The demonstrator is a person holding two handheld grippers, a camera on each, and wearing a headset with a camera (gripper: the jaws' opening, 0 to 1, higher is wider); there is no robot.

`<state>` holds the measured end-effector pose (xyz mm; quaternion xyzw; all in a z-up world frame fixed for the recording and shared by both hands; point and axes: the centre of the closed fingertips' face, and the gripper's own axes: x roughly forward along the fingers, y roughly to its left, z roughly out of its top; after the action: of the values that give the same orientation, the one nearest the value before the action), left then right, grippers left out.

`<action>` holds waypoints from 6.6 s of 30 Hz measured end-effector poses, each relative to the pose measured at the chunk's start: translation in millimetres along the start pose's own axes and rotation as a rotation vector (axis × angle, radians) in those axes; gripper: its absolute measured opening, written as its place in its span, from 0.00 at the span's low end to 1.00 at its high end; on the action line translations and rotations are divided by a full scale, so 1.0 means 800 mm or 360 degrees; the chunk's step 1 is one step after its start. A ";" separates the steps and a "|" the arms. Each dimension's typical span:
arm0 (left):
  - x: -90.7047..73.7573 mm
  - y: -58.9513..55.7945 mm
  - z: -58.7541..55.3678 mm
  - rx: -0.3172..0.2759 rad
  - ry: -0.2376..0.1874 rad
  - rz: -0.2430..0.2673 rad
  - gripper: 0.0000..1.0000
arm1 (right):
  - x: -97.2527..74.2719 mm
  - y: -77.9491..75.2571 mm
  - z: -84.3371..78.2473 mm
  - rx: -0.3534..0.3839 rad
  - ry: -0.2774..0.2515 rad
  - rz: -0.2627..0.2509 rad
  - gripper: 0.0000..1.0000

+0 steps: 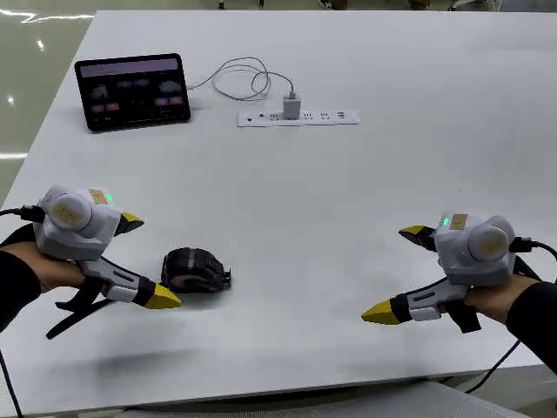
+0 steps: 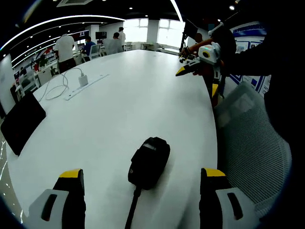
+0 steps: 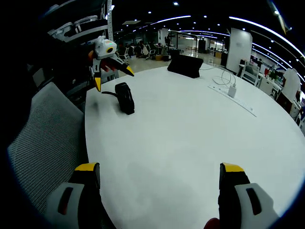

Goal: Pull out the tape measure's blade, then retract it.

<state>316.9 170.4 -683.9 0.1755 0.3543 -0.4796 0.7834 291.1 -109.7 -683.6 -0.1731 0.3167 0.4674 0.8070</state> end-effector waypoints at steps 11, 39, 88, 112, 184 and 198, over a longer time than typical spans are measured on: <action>0.024 -0.006 0.002 0.0177 0.0146 -0.0123 0.90 | 0.036 0.019 0.018 -0.0074 0.0003 0.0135 1.00; 0.066 -0.024 0.002 0.0403 0.0309 -0.0312 0.52 | 0.142 0.087 0.104 -0.0391 -0.0041 0.0482 0.85; 0.074 -0.027 -0.005 0.0461 0.0388 -0.0370 0.36 | 0.246 0.118 0.106 -0.0586 0.0086 0.0578 0.12; 0.074 -0.027 -0.005 0.0443 0.0381 -0.0357 0.36 | 0.239 0.110 0.098 -0.0658 0.0128 0.0601 0.10; 0.075 -0.025 -0.003 0.0424 0.0377 -0.0335 0.36 | 0.207 0.073 0.058 -0.0652 0.0246 0.0570 0.10; 0.075 -0.024 -0.004 0.0427 0.0375 -0.0331 0.36 | 0.197 0.064 0.049 -0.0623 0.0255 0.0557 0.10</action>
<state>315.9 125.5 -728.4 0.2956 0.3924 -0.5770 0.6524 317.9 40.0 -760.1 -0.3050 0.3082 0.6368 0.6376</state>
